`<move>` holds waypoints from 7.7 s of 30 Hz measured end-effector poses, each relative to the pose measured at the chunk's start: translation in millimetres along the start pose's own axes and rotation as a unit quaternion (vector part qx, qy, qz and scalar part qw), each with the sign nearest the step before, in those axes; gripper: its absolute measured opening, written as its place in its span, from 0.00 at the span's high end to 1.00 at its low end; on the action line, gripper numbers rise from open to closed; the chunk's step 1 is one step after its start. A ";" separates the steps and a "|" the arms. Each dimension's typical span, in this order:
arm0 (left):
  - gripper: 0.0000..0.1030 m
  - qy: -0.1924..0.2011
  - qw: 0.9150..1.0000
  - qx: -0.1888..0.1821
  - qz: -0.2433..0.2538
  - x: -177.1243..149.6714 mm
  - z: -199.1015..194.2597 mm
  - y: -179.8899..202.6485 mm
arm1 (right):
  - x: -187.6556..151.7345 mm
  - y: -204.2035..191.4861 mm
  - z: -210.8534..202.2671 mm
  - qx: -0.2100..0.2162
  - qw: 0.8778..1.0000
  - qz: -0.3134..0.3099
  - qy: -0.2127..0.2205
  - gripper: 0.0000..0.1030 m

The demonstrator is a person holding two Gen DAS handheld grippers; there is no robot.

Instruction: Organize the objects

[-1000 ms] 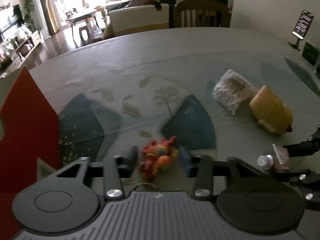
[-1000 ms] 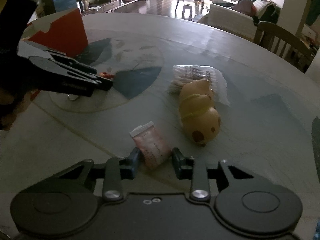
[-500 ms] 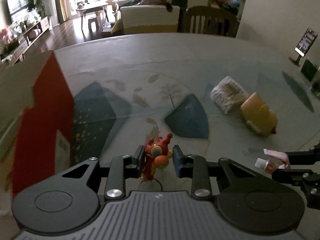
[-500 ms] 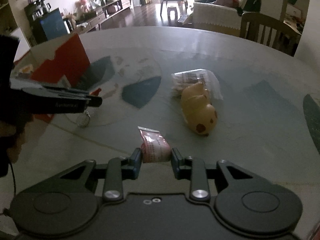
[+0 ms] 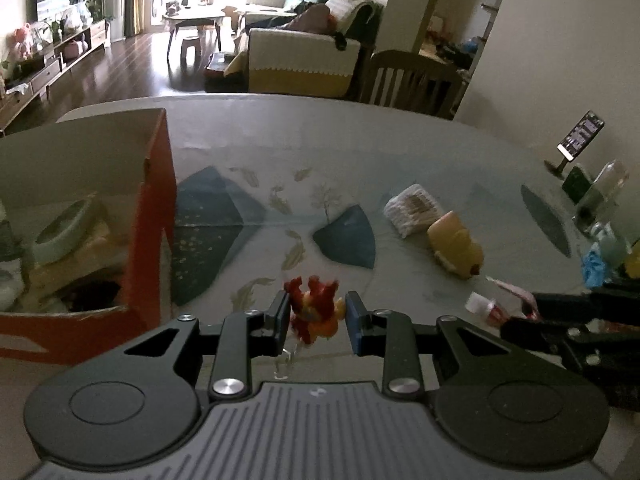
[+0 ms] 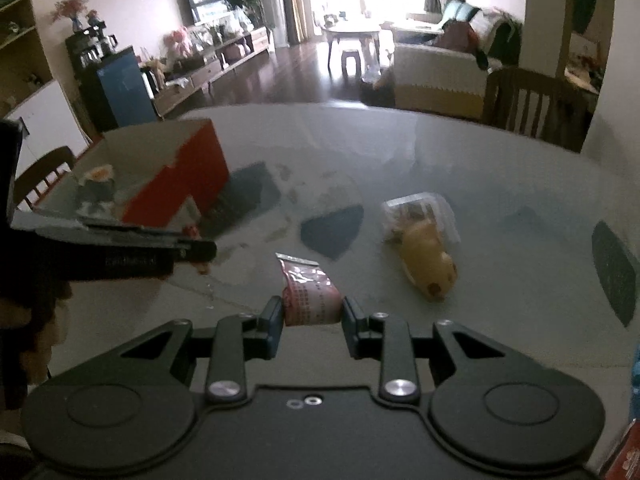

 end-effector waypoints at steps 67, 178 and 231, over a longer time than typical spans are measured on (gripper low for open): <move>0.50 0.014 0.981 0.190 -0.036 -21.5 98.2 -6.9 | -12.4 52.9 21.9 0.053 0.998 -0.023 -0.016 0.71; 0.33 -0.040 0.995 0.093 0.010 95.3 -7.4 -238.7 | 104.8 -192.6 77.3 0.107 0.993 -0.040 -0.009 0.45; 0.00 -0.017 0.995 -0.007 0.095 61.5 88.4 75.1 | -0.8 75.5 18.7 -0.029 0.999 -0.032 0.021 0.05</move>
Point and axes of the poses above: each gripper's, at about its wrist camera, not at the fingertips, and z roughly the way its jaws point, y to its right, x to its top, the point moved 3 cm from there along z, roughly the way its jaws point, and after that the axes turned 4 degrees about -z, right-handed, at the moved point
